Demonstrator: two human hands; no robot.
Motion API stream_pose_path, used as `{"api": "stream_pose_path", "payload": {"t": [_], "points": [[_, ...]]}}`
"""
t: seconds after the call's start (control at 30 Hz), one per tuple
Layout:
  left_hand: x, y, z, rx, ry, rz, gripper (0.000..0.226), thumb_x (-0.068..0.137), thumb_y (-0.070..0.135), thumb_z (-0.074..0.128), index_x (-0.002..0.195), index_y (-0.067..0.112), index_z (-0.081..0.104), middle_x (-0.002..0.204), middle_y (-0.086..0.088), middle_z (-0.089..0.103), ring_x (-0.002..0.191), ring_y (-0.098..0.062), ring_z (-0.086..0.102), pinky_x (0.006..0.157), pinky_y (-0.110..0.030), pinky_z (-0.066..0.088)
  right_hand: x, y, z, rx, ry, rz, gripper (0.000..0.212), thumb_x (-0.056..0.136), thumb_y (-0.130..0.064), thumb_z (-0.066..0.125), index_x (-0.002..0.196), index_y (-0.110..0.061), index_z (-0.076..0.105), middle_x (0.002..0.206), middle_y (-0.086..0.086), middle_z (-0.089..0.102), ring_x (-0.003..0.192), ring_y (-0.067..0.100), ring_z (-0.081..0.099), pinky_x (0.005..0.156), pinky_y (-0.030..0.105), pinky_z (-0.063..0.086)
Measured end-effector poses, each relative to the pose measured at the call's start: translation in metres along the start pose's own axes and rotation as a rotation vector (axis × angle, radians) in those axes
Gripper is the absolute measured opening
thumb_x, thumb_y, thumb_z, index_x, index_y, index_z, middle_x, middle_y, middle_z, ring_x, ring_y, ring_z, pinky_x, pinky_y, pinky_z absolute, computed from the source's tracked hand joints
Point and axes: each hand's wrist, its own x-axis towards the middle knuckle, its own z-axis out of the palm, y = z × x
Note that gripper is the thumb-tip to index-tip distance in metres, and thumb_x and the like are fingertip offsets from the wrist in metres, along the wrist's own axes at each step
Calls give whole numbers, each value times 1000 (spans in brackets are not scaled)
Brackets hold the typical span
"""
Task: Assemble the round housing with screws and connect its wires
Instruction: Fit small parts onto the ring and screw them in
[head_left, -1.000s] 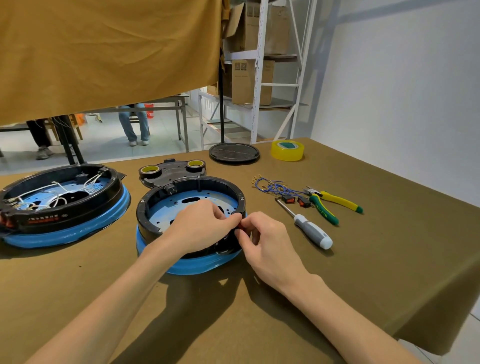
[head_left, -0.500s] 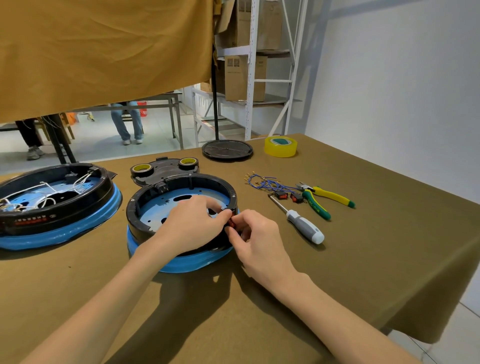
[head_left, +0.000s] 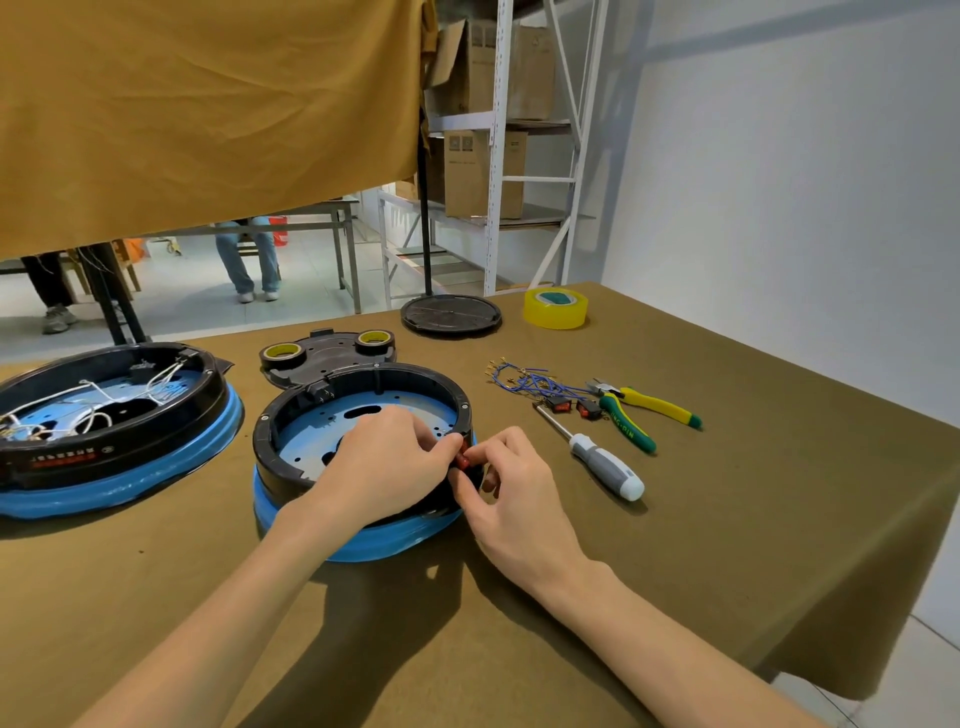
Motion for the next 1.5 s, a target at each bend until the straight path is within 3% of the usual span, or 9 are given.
{"api": "stream_pose_path", "payload": {"t": [0.07, 0.13, 0.23, 0.43, 0.63, 0.87, 1.07, 1.33, 1.5], "points": [[-2, 1, 0, -5, 3, 9, 39, 100, 53, 55, 82, 27, 78, 67, 2, 73, 62, -9, 66, 51, -24, 51, 0, 0, 0, -45, -20, -30, 15, 98, -30, 67, 110, -21, 68, 102, -12, 51, 92, 2, 54, 75, 16, 50], [-4, 3, 0, -23, 4, 29, 36, 101, 50, 55, 85, 27, 78, 71, 2, 74, 70, -13, 70, 64, -35, 61, 0, -1, -1, -79, -26, -62, 17, 99, -29, 63, 112, -20, 68, 102, -10, 52, 89, 5, 53, 75, 20, 51], [-5, 3, -3, -60, -4, 31, 34, 101, 49, 57, 88, 27, 79, 71, 1, 74, 72, -17, 71, 68, -40, 61, 1, -3, -2, -103, -31, -87, 17, 101, -28, 60, 113, -18, 68, 101, -7, 53, 87, 7, 53, 75, 23, 50], [-3, 3, -7, -90, -17, 25, 32, 101, 48, 58, 86, 30, 79, 71, 7, 72, 74, -13, 70, 72, -37, 61, 2, -11, 1, -128, -25, -43, 19, 103, -25, 58, 117, -18, 68, 103, -9, 52, 87, 3, 52, 73, 11, 44], [-9, 7, -9, -68, -31, 43, 28, 102, 47, 56, 88, 32, 76, 74, 7, 72, 78, -17, 71, 72, -42, 62, 14, -15, -21, -120, -191, 39, 21, 100, -32, 63, 113, -17, 68, 104, -6, 51, 85, 6, 54, 76, 21, 47], [-4, 0, -6, -61, -38, 79, 24, 102, 49, 55, 87, 36, 70, 76, 8, 70, 77, -15, 71, 71, -43, 62, 31, -6, -35, -139, -319, -17, 20, 99, -33, 66, 106, -18, 78, 88, -11, 63, 77, 3, 58, 65, 16, 45], [1, -2, -3, -60, -38, 84, 23, 102, 49, 54, 84, 40, 65, 75, 10, 69, 77, -15, 71, 70, -42, 63, 31, 0, -26, -66, -281, 27, 16, 98, -27, 69, 104, -16, 79, 82, -10, 66, 72, 0, 62, 60, 10, 47], [-5, 6, -7, -32, -28, 57, 23, 104, 46, 53, 90, 34, 68, 76, 9, 68, 78, -10, 68, 72, -34, 60, 30, -9, -26, -47, -276, 95, 18, 99, -24, 67, 106, -11, 77, 92, 3, 71, 72, 10, 64, 72, 29, 60], [-13, 6, -12, -68, -61, 70, 30, 104, 46, 52, 94, 28, 74, 78, 5, 72, 80, -13, 70, 75, -39, 60, 33, -6, -46, -3, -378, 90, 17, 96, -32, 71, 100, -18, 79, 80, -13, 69, 73, 1, 64, 62, 15, 51]]}}
